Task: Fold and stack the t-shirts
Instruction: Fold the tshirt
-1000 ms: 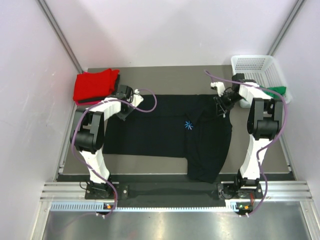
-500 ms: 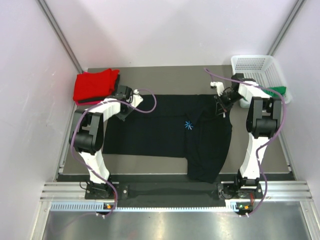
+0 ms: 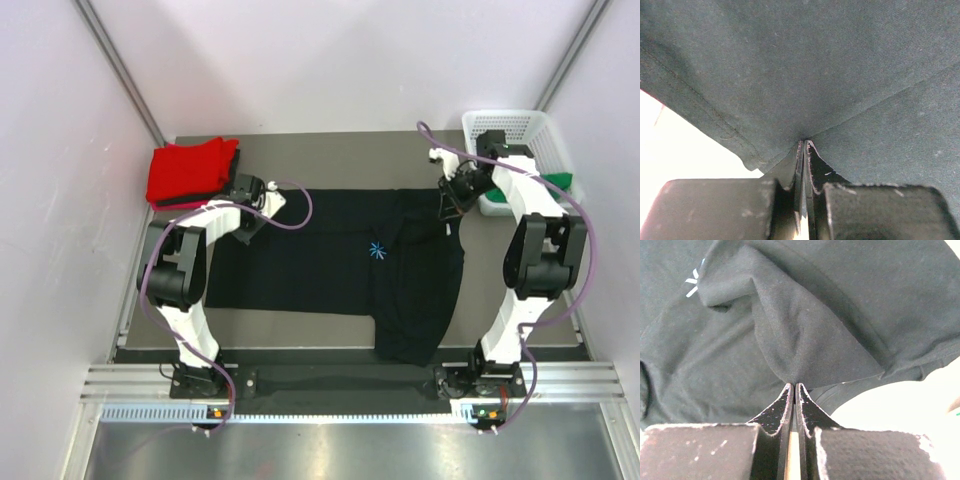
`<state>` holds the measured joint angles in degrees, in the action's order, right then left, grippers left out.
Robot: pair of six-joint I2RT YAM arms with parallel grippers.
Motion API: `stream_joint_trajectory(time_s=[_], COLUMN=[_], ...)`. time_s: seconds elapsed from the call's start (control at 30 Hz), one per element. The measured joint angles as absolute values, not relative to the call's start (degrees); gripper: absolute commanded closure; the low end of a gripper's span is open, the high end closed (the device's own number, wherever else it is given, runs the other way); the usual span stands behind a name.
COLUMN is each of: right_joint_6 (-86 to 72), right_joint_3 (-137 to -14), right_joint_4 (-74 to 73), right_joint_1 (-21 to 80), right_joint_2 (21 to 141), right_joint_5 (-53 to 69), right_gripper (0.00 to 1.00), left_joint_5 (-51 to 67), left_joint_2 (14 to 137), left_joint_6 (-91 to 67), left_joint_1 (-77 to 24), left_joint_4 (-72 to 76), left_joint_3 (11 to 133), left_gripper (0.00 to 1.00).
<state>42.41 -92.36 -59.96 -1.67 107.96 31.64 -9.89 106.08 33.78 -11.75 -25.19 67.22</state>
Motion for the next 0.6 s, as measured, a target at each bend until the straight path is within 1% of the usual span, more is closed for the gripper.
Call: stream_joint_trajectory(time_s=[0.33, 0.6], right_joint_6=[42.5, 42.7], right_joint_3=[-88.9, -88.8], right_joint_4=[-62.9, -65.8], right_joint_1=[-2.2, -2.5], right_joint_2=[104.9, 101.9], right_joint_5=[31.4, 31.4], right_gripper=[1.00, 1.00], left_joint_5=[-9.8, -9.6], left_joint_2=[105.4, 105.3], left_joint_6=[33.8, 33.8], left_joint_1=[-11.7, -11.7], left_joint_4=[-23.8, -23.0], left_joint_3=[67.2, 67.2], left_gripper=[0.97, 0.97])
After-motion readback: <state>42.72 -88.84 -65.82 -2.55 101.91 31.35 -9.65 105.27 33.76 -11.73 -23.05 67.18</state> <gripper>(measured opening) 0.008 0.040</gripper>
